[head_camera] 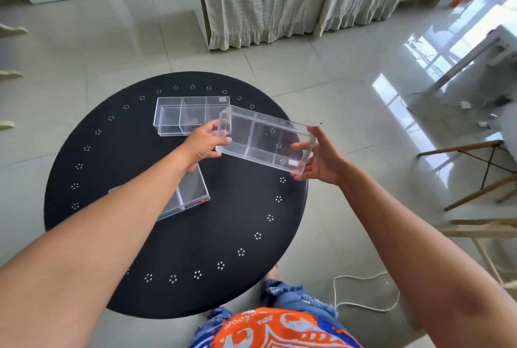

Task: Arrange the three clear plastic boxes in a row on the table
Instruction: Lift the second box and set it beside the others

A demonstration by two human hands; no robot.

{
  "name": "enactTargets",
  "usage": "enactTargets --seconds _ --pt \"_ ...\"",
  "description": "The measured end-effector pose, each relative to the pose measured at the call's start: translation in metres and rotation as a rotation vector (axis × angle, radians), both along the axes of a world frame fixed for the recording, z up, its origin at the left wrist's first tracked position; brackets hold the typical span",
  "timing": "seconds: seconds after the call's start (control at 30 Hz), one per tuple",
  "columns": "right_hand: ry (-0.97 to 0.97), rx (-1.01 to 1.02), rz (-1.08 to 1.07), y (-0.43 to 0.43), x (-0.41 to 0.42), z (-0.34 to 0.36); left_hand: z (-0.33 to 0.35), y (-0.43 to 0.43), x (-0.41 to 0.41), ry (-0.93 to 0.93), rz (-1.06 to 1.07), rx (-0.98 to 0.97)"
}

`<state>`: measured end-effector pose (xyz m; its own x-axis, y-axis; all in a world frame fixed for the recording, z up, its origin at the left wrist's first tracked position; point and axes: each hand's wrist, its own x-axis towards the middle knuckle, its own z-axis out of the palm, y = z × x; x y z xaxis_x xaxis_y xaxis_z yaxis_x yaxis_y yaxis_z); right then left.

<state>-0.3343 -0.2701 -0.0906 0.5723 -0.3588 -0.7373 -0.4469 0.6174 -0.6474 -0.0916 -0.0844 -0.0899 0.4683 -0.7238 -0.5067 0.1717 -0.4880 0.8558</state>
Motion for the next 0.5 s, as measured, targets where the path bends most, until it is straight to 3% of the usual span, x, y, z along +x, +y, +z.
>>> enactTargets --seconds 0.17,0.5 --pt "0.075 -0.15 0.058 -0.016 0.018 -0.003 -0.01 0.001 -0.007 0.018 0.155 0.079" --pt "0.323 -0.576 0.269 -0.028 0.055 -0.029 -0.018 0.001 -0.028 0.164 0.243 0.305"
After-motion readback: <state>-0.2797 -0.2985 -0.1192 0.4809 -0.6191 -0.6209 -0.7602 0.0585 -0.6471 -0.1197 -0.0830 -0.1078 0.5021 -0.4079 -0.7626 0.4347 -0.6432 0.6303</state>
